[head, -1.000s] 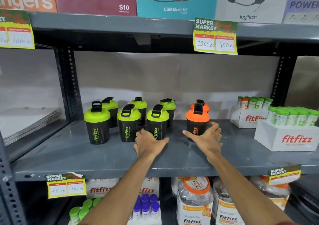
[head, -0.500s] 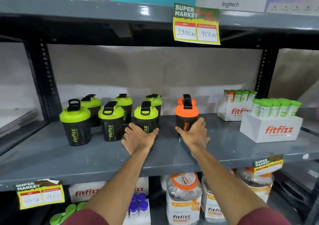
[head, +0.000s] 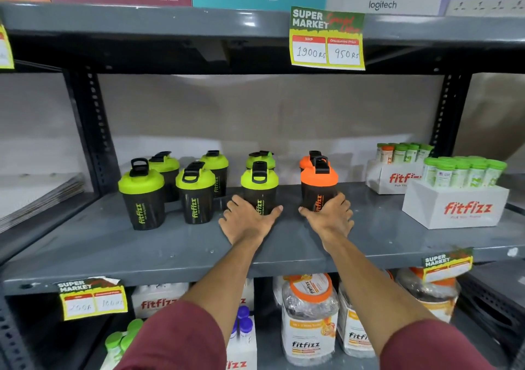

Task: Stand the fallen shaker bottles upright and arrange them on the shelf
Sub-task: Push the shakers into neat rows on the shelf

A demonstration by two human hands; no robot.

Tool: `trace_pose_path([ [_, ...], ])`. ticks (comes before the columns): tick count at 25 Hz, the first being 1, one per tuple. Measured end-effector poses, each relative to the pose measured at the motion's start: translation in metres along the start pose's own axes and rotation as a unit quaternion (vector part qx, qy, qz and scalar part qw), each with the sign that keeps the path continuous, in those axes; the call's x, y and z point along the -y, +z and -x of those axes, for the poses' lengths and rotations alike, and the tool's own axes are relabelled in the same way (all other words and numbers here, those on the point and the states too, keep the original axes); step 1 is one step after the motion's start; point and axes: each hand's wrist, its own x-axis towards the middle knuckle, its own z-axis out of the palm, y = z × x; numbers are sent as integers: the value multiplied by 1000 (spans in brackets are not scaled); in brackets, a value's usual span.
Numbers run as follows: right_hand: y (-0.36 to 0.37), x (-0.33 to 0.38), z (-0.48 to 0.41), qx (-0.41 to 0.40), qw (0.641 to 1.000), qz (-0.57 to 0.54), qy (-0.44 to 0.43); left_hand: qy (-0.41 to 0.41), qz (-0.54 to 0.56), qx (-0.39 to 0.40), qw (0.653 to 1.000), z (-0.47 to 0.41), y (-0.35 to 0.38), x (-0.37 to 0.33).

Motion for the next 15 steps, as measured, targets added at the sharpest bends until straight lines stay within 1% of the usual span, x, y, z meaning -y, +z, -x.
trace_pose_path([
  [2, -6, 2, 5, 10, 1000, -13, 19, -27, 46, 3, 999, 7, -8, 4],
  [3, -8, 4, 9, -1, 1000, -19, 18, -32, 89, -2, 996, 11, -12, 9],
  [4, -9, 5, 13, -25, 999, -21, 4, -23, 146, -7, 989, 15, -16, 16],
  [5, -9, 8, 18, -56, 998, -18, -36, -4, 212, -7, 977, 19, -20, 25],
  [6, -8, 10, 24, -92, 990, -14, -106, 17, 279, -8, 960, 24, -26, 34],
  [7, -5, 14, 32, -120, 972, -15, -203, 23, 343, -13, 939, 27, -34, 45],
  [8, -2, 18, 40, -135, 940, -22, -311, 13, 400, -24, 916, 27, -43, 57],
  [9, -1, 22, 48, -132, 902, -21, -412, -7, 450, -39, 892, 24, -54, 69],
  [10, 4, 26, 58, -117, 860, -13, -497, -18, 479, -61, 875, 18, -65, 88],
  [11, 6, 29, 68, -96, 828, -7, -553, -16, 483, -89, 871, 11, -77, 105],
  [12, 11, 34, 80, -66, 817, -18, -573, -5, 461, -123, 879, 3, -88, 125],
  [13, 16, 43, 93, -30, 824, -46, -565, 5, 429, -156, 890, -6, -100, 144],
  [14, 23, 55, 108, 8, 840, -80, -537, 6, 396, -183, 900, -14, -112, 163],
  [15, 28, 66, 120, 46, 858, -110, -500, -14, 368, -197, 909, -21, -118, 172],
])
